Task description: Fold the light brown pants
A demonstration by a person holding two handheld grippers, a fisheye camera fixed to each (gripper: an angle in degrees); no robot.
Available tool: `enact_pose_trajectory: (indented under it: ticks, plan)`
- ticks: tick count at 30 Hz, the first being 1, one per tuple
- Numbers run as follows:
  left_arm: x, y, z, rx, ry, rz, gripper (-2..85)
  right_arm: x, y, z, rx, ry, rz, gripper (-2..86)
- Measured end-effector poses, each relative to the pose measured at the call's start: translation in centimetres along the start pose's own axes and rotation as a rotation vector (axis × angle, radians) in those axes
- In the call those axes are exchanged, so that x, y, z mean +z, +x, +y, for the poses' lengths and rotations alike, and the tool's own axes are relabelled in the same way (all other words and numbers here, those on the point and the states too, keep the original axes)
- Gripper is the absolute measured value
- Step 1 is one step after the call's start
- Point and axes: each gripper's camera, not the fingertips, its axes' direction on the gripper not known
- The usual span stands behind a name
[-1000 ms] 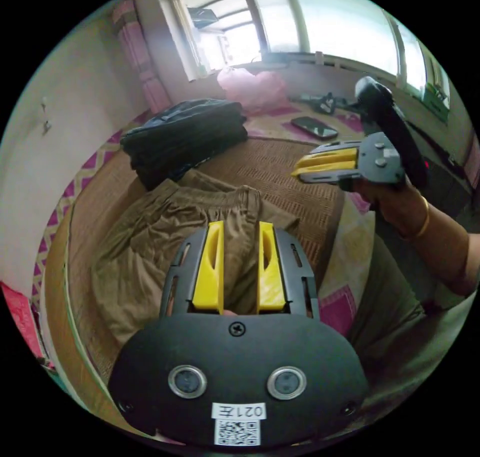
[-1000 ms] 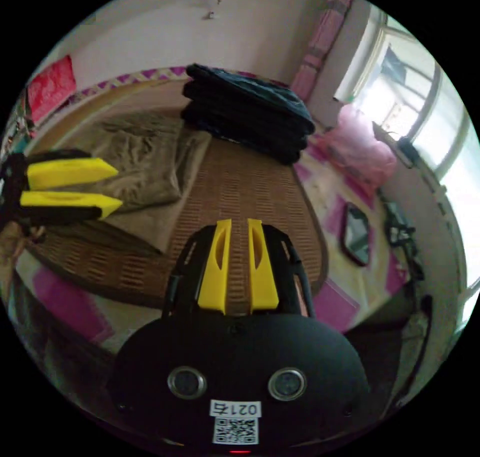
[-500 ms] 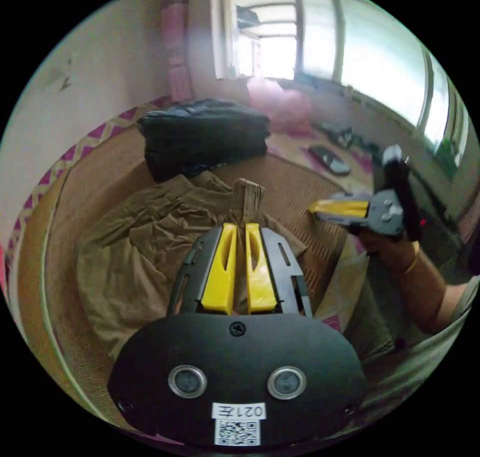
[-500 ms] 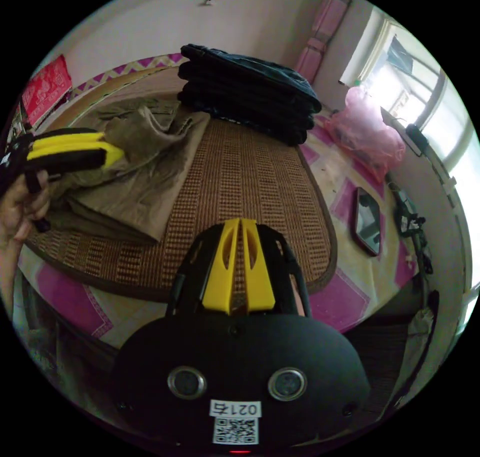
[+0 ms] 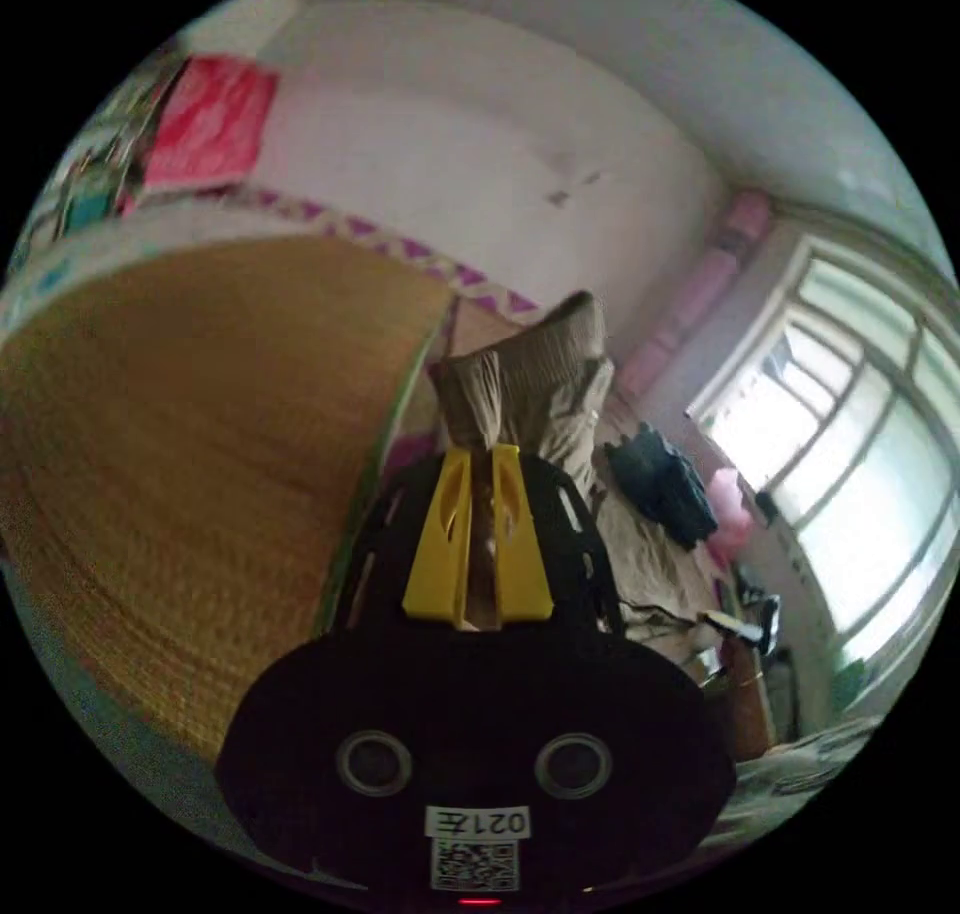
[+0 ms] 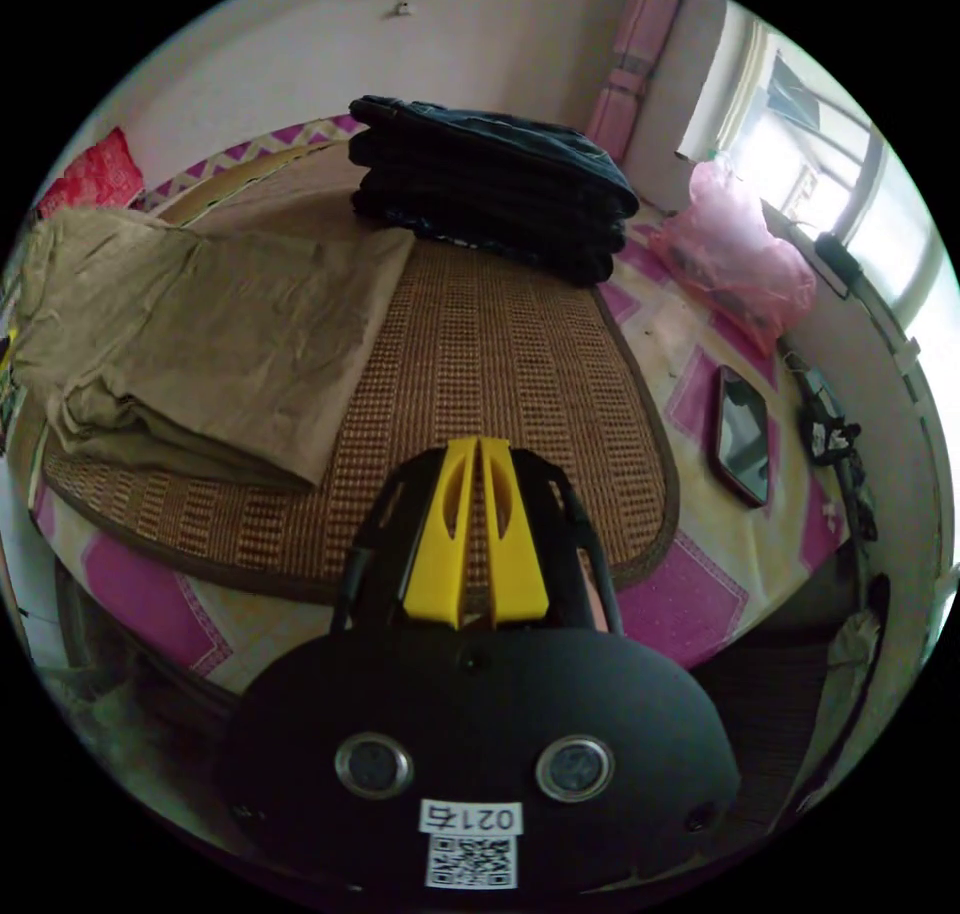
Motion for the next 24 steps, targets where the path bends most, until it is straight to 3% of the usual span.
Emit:
enact_pose_trajectory:
  ticks: [3,6,11,13,18,24]
  plan:
    - [2.3,-11.2,2.8,-0.294,-0.139,0.088,0.4,-0.2,-2.0,0.8,-0.022,-0.001,0.049,-0.7]
    - [1.0,-15.9,3.9,-0.373,-0.047,0.336,0.5,-1.2,-4.3,1.2,-0.076,-0.001,0.040,0.0]
    - [-0.6,-16.9,3.8,-0.264,-0.035,0.248,0.6,-9.3,-13.1,0.8,-0.304,0.269,-0.422,6.7]
    - [-1.0,-17.5,3.8,-0.252,-0.038,0.231,0.7,-10.4,-18.2,0.2,-0.437,0.257,-0.543,8.7]
    - [-2.4,-17.4,4.0,-0.154,-0.033,0.093,1.7,-8.6,-30.5,-0.3,-0.713,0.188,-0.442,9.8]
    - [-3.3,-14.6,3.6,-0.042,-0.033,-0.155,2.9,-7.8,-35.0,-0.2,-0.876,0.133,-0.400,10.7]
